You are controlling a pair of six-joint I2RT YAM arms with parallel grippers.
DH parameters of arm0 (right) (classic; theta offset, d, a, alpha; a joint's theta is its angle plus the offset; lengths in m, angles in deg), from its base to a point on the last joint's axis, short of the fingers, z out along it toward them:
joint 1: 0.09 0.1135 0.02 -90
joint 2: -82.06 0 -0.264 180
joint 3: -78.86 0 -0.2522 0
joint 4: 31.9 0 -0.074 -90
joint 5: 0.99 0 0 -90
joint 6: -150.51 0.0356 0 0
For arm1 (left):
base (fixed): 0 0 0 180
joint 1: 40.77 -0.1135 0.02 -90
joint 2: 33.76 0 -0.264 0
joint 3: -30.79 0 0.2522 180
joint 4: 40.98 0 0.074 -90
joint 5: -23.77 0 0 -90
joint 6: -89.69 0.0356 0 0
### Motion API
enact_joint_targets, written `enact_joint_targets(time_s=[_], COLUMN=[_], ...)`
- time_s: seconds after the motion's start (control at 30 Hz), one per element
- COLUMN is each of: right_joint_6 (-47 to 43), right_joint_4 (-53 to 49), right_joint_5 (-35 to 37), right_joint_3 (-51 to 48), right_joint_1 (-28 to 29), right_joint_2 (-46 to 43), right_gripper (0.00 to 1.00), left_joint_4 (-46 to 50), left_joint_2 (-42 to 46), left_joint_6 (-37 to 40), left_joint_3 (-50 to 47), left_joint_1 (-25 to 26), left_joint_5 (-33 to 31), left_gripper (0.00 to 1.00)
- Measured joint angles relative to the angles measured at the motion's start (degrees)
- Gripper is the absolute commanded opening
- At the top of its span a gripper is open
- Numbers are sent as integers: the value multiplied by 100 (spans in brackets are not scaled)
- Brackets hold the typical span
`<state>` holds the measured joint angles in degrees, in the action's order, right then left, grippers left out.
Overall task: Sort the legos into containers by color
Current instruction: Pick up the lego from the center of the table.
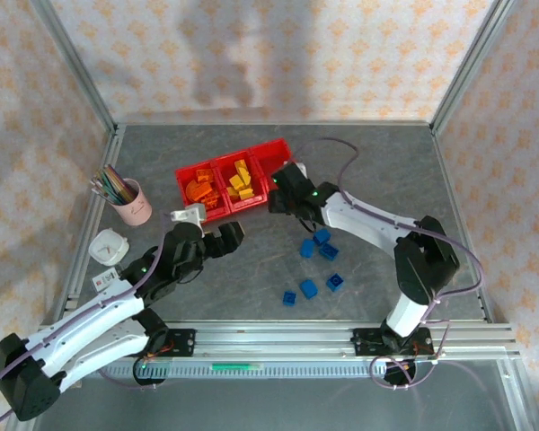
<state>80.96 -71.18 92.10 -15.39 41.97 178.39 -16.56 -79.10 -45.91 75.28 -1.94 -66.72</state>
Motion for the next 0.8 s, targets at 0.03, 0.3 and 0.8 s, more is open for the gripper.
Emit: enact_joint_targets(time_s=[0.03, 0.3, 0.8], right_joint_6=[55, 457, 1300], right_joint_4=[-11, -225, -94], right_joint_5=[7, -7, -48], right_joint_3=[-153, -1121, -2098], right_joint_1=[0, 9, 400], right_joint_2=[-83, -704, -789], right_gripper=[74, 74, 63], left_joint_4=[-31, -413, -909], left_joint_2=[0, -249, -678], left_joint_6=[-46, -306, -520], left_joint_3=[-22, -131, -181], left_joint_1=[66, 503, 881], left_joint_5=[-13, -131, -297], left_gripper=[99, 99, 99])
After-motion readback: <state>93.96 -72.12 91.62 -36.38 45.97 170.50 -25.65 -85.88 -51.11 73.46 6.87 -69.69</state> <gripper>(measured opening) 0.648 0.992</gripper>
